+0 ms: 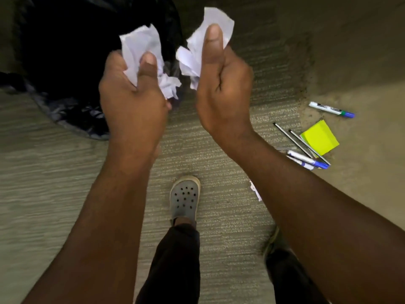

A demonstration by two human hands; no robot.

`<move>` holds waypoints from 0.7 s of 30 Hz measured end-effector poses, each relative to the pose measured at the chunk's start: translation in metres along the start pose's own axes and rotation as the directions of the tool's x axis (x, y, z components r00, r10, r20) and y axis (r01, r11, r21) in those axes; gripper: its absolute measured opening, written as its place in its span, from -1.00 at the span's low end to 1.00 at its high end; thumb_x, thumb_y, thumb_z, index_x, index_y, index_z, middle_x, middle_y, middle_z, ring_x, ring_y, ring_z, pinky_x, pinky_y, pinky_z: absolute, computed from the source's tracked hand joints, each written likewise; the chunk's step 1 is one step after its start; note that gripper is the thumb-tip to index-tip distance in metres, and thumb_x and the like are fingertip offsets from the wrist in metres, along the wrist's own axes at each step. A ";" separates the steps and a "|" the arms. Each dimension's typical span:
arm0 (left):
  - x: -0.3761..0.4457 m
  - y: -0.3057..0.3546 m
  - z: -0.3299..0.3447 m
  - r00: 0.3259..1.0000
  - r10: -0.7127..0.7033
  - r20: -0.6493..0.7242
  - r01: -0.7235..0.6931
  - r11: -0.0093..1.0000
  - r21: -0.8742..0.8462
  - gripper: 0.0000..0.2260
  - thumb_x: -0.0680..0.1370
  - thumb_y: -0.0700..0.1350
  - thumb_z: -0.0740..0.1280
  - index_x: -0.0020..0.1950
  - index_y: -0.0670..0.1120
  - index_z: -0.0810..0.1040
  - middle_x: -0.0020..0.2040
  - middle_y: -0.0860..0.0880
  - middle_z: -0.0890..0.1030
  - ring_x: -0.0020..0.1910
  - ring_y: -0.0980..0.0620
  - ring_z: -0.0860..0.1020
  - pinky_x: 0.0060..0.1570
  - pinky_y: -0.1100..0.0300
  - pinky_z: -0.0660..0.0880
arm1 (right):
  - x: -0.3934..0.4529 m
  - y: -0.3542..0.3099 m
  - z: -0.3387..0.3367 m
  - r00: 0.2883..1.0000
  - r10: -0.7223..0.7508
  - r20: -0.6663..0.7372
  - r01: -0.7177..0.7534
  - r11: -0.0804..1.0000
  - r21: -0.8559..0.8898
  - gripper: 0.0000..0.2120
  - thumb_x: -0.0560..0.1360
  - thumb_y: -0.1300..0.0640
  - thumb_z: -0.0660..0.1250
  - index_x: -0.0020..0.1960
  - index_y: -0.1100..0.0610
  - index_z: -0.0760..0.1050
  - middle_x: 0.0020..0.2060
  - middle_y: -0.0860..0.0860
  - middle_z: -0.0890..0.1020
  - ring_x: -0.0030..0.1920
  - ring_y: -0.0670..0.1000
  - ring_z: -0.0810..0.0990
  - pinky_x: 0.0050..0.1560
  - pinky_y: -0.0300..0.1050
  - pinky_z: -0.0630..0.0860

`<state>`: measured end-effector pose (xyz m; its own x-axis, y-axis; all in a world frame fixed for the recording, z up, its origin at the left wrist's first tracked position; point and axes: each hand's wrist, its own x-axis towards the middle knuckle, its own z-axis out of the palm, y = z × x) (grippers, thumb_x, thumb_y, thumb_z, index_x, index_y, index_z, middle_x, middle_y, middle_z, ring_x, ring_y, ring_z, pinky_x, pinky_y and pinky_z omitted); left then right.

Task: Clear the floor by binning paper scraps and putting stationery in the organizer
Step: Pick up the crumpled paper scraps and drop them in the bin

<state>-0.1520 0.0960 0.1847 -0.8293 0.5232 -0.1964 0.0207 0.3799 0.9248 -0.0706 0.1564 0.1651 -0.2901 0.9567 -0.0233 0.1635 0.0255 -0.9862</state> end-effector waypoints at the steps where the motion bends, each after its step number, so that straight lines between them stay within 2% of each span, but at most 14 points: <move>1: 0.008 0.003 -0.010 0.998 0.037 -0.053 -0.036 0.999 0.023 -0.96 0.58 -0.02 0.26 -0.02 0.07 0.49 -0.20 0.07 0.63 -0.31 0.10 0.62 -0.44 0.21 0.48 | 0.006 -0.010 0.012 0.998 -0.055 -0.017 0.055 0.998 -0.012 -0.65 0.61 0.10 0.06 -0.35 0.01 0.32 -0.55 -0.18 0.32 -0.56 -0.15 0.33 -0.48 -0.27 0.23; 3: 0.023 0.003 -0.026 0.985 0.108 -0.134 -0.098 0.992 0.079 -0.93 0.57 0.00 0.26 -0.02 0.03 0.48 -0.17 0.04 0.63 -0.24 0.03 0.65 -0.36 0.12 0.55 | 0.013 -0.022 0.034 0.985 -0.173 -0.022 0.172 0.984 -0.043 -0.73 0.59 0.22 0.13 -0.23 0.19 0.50 -0.48 -0.12 0.44 -0.48 -0.17 0.42 -0.45 -0.24 0.33; 4: 0.029 0.001 -0.034 0.978 0.133 -0.162 -0.117 0.988 0.106 -0.92 0.57 0.00 0.26 -0.01 0.02 0.47 -0.16 0.03 0.63 -0.21 0.01 0.66 -0.30 0.06 0.58 | 0.016 -0.026 0.046 0.975 -0.221 0.006 0.221 0.973 -0.063 -0.79 0.58 0.26 0.16 -0.11 0.29 0.54 -0.39 -0.04 0.53 -0.40 -0.12 0.51 -0.38 -0.22 0.41; 5: 0.035 -0.001 -0.039 0.973 0.147 -0.179 -0.124 0.983 0.134 -0.91 0.57 0.00 0.26 -0.01 0.00 0.48 -0.16 0.04 0.63 -0.19 0.04 0.66 -0.24 0.05 0.60 | 0.018 -0.029 0.056 0.969 -0.242 0.059 0.246 0.966 -0.077 -0.80 0.58 0.26 0.18 0.01 0.35 0.53 -0.28 0.04 0.60 -0.28 -0.05 0.59 -0.28 -0.18 0.50; 6: 0.040 -0.005 -0.044 0.971 0.148 -0.190 -0.116 0.979 0.170 -0.89 0.57 0.00 0.26 0.00 -0.01 0.49 -0.17 0.09 0.62 -0.20 0.14 0.64 -0.19 0.13 0.59 | 0.020 -0.031 0.064 0.963 -0.240 0.127 0.252 0.963 -0.093 -0.77 0.58 0.23 0.18 0.11 0.37 0.50 -0.16 0.10 0.63 -0.17 0.00 0.62 -0.18 -0.13 0.54; 8: 0.049 -0.015 -0.050 0.975 0.119 -0.189 -0.062 0.957 0.283 -0.80 0.55 0.02 0.26 0.06 -0.06 0.52 -0.15 0.16 0.59 -0.21 0.31 0.56 -0.17 0.37 0.50 | 0.023 -0.030 0.077 0.939 -0.200 0.280 0.263 0.943 -0.206 -0.70 0.62 0.12 0.15 0.22 0.29 0.45 0.00 0.10 0.61 -0.04 0.00 0.60 -0.09 -0.14 0.53; 9: 0.052 -0.021 -0.053 0.982 0.086 -0.170 -0.019 0.934 0.358 -0.73 0.54 0.05 0.25 0.12 -0.08 0.52 -0.09 0.16 0.60 -0.17 0.32 0.55 -0.15 0.42 0.46 | 0.024 -0.026 0.082 0.921 -0.167 0.351 0.286 0.903 -0.321 -0.67 0.63 0.03 0.12 0.25 0.22 0.43 0.06 0.07 0.58 0.01 -0.01 0.57 -0.06 -0.15 0.51; 12: 0.059 -0.036 -0.059 0.992 -0.040 -0.117 0.099 0.828 0.552 -0.52 0.50 0.11 0.25 0.37 -0.04 0.42 0.20 0.04 0.59 0.12 0.13 0.56 0.06 0.26 0.48 | 0.028 -0.010 0.087 0.877 -0.039 0.479 0.352 0.731 -0.585 -0.53 0.62 -0.20 0.01 0.34 0.08 0.37 0.24 0.02 0.50 0.21 0.02 0.47 0.13 -0.09 0.45; 14: 0.060 -0.042 -0.060 0.992 -0.073 -0.099 0.118 0.788 0.604 -0.47 0.49 0.10 0.26 0.44 -0.02 0.35 0.28 0.00 0.56 0.20 0.06 0.54 0.11 0.22 0.46 | 0.025 -0.003 0.086 0.866 -0.010 0.499 0.362 0.703 -0.613 -0.50 0.62 -0.19 -0.01 0.41 0.08 0.31 0.32 0.03 0.46 0.29 0.04 0.44 0.22 -0.04 0.43; 17: 0.054 -0.046 -0.059 0.995 -0.057 -0.088 0.099 0.780 0.618 -0.50 0.52 0.03 0.25 0.45 -0.05 0.34 0.34 -0.02 0.52 0.27 0.05 0.51 0.20 0.22 0.44 | 0.013 0.004 0.079 0.865 -0.035 0.500 0.357 0.744 -0.565 -0.55 0.64 -0.09 0.02 0.43 0.12 0.31 0.35 0.05 0.45 0.30 0.04 0.44 0.25 -0.03 0.42; 21: 0.033 -0.046 -0.050 0.997 0.058 -0.052 -0.018 0.820 0.571 -0.57 0.56 -0.01 0.24 0.41 -0.12 0.40 0.31 -0.03 0.54 0.28 0.08 0.50 0.27 0.26 0.43 | -0.005 0.014 0.063 0.904 -0.109 0.414 0.320 0.814 -0.485 -0.64 0.62 0.03 0.15 0.31 0.21 0.44 0.24 0.10 0.53 0.20 0.05 0.50 0.19 -0.01 0.44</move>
<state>-0.2080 0.0577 0.1523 -0.8544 0.5042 -0.1258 0.3509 0.7383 0.5761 -0.1259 0.1339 0.1408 -0.6705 0.7417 0.0181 0.4974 0.4675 -0.7308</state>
